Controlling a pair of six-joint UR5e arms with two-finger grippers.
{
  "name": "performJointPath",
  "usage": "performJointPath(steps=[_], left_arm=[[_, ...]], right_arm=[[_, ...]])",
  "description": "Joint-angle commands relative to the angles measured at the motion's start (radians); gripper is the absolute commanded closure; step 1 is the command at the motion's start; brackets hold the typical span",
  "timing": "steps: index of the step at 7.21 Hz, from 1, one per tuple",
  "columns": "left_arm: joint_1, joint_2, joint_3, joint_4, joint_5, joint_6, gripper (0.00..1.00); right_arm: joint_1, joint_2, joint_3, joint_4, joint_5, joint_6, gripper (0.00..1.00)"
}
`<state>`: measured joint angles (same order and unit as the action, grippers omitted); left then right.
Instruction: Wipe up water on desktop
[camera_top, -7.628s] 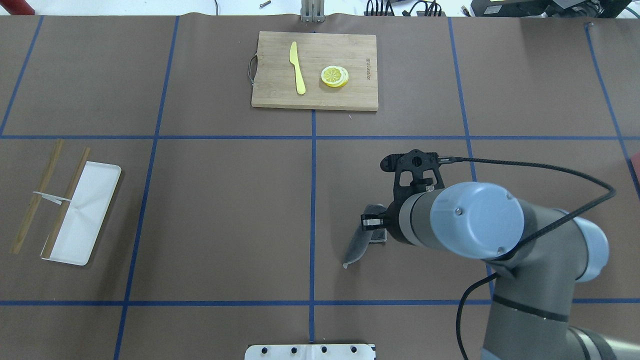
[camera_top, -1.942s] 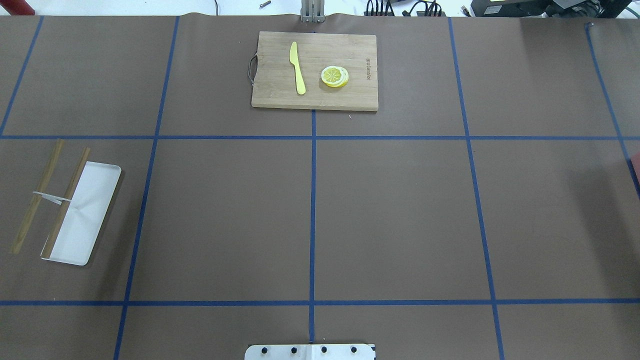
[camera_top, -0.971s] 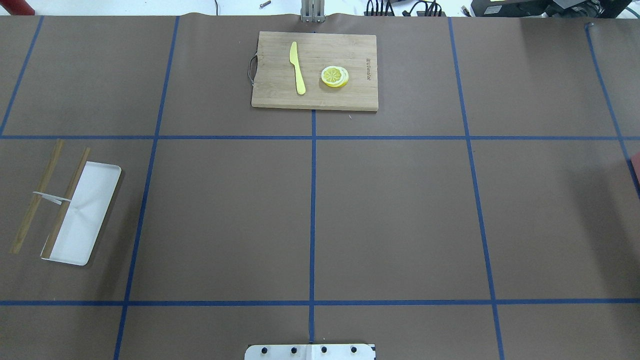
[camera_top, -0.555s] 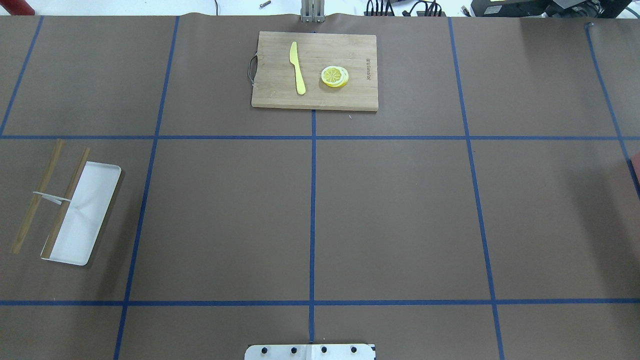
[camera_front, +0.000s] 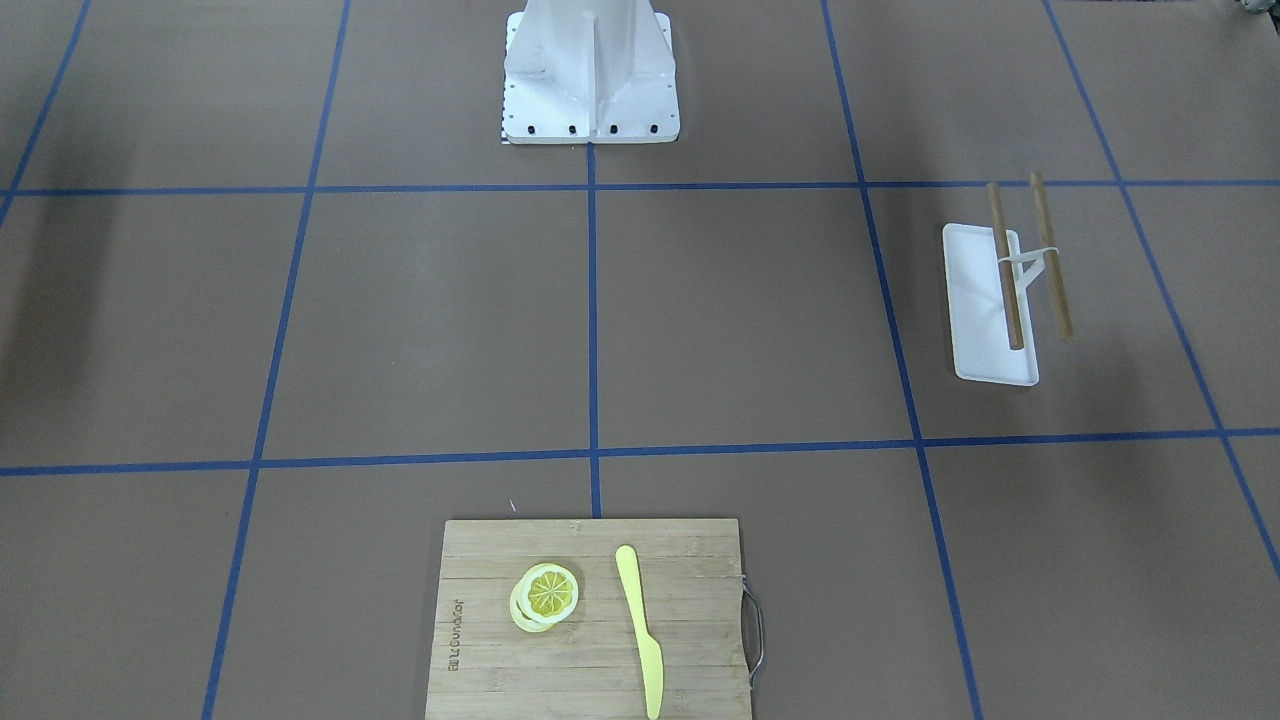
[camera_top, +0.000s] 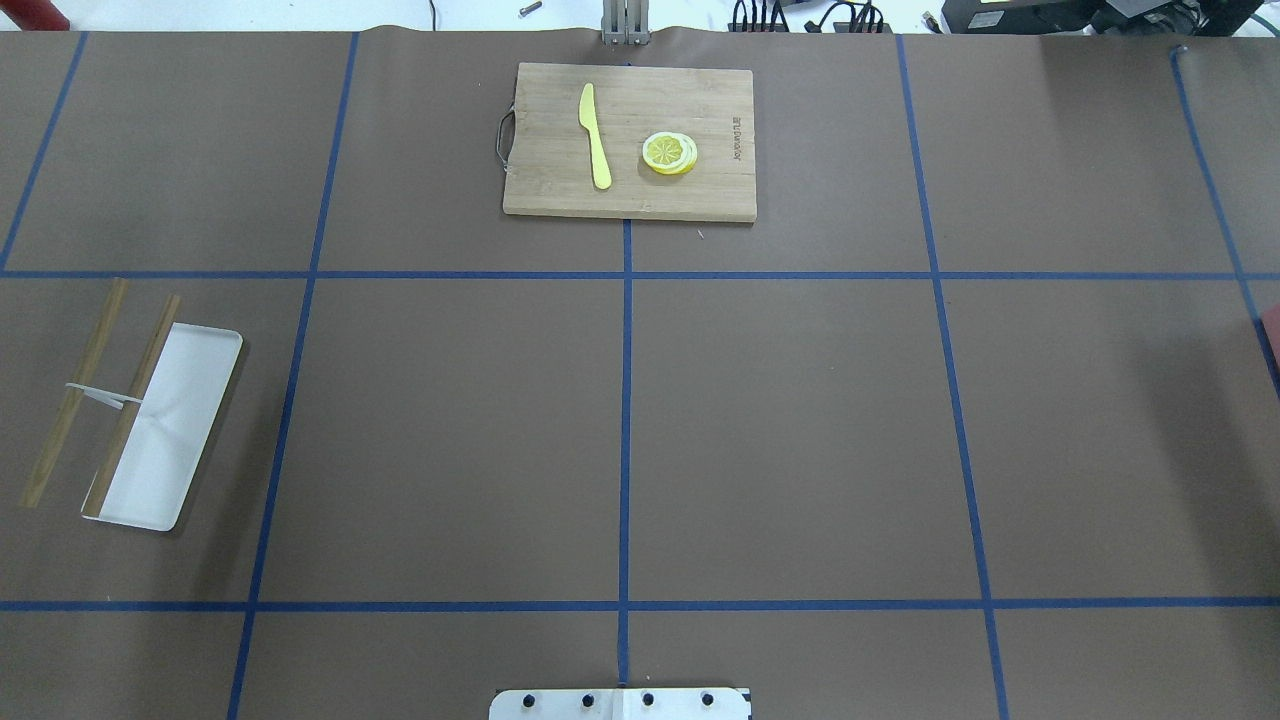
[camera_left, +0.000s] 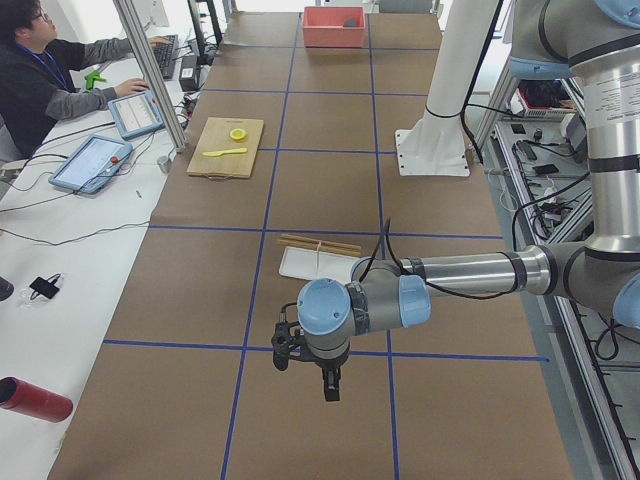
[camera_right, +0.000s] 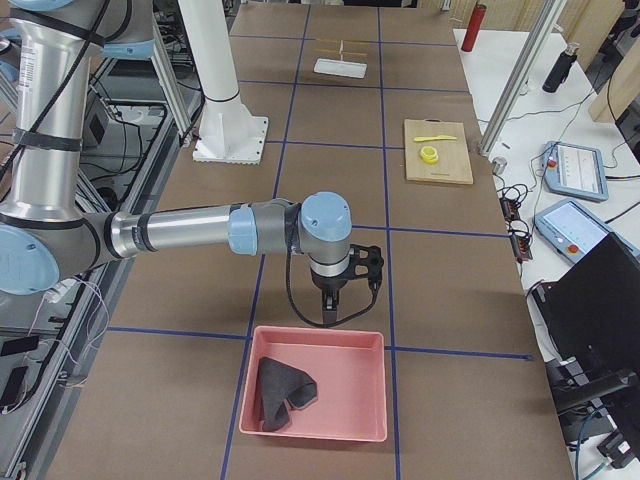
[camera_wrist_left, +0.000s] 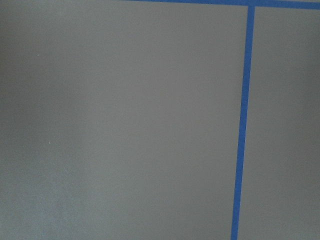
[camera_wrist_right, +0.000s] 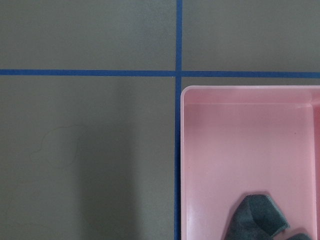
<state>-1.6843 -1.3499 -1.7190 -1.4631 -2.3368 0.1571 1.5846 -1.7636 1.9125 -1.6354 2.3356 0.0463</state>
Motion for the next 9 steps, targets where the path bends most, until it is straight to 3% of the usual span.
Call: performJointPath(steps=[1, 9], left_arm=[[0.000, 0.000, -0.001, 0.001, 0.001, -0.001, 0.01], [0.028, -0.005, -0.008, 0.003, 0.002, -0.005, 0.01]], right_arm=[[0.000, 0.000, 0.000, 0.000, 0.001, 0.001, 0.00], [0.003, -0.066, -0.007, -0.001, -0.019, -0.014, 0.00]])
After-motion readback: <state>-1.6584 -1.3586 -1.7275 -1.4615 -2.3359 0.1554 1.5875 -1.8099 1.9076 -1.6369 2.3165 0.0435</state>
